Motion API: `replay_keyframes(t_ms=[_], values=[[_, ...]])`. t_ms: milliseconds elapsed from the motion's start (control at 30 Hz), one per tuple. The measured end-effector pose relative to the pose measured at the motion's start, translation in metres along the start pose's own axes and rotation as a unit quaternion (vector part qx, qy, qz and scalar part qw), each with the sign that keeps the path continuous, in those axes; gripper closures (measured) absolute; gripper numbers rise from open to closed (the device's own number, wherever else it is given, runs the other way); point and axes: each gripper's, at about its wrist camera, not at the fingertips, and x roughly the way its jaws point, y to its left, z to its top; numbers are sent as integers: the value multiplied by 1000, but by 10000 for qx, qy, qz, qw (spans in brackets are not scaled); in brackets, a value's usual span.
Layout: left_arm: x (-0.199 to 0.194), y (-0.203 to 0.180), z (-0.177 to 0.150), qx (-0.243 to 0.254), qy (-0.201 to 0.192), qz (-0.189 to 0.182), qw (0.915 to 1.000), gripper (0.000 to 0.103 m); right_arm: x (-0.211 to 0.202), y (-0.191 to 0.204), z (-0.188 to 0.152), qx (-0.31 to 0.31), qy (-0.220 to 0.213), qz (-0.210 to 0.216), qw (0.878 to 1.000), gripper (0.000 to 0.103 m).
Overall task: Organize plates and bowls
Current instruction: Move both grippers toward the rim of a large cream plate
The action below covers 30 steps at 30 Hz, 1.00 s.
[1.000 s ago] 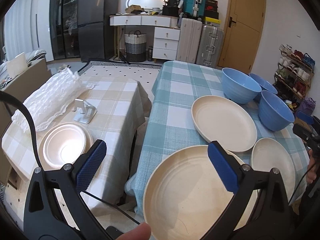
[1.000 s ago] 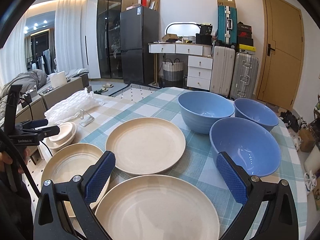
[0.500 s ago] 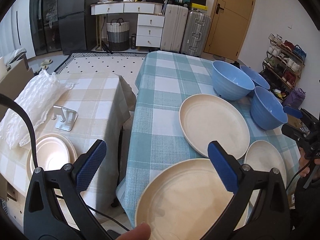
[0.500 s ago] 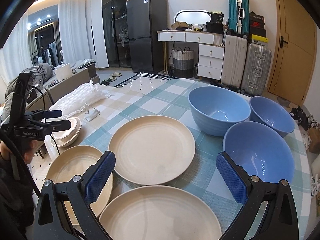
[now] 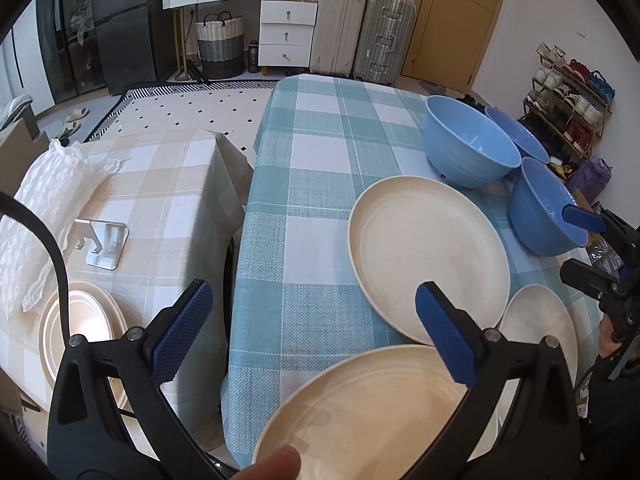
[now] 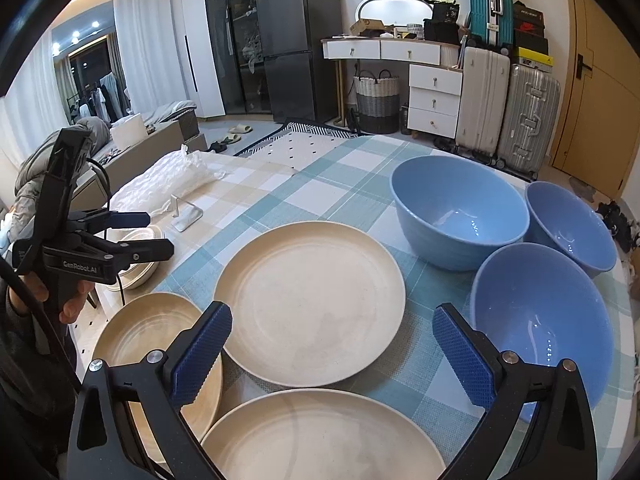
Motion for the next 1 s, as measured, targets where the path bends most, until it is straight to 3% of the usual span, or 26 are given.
replay_keyframes(t_ms=[667, 1000], values=[[57, -11, 17, -48, 370, -188, 9991, 3, 66, -10, -4, 50, 898, 161, 9958, 3], [81, -16, 18, 66, 543, -151, 9984, 5, 70, -3, -3, -108, 894, 109, 9959, 5]])
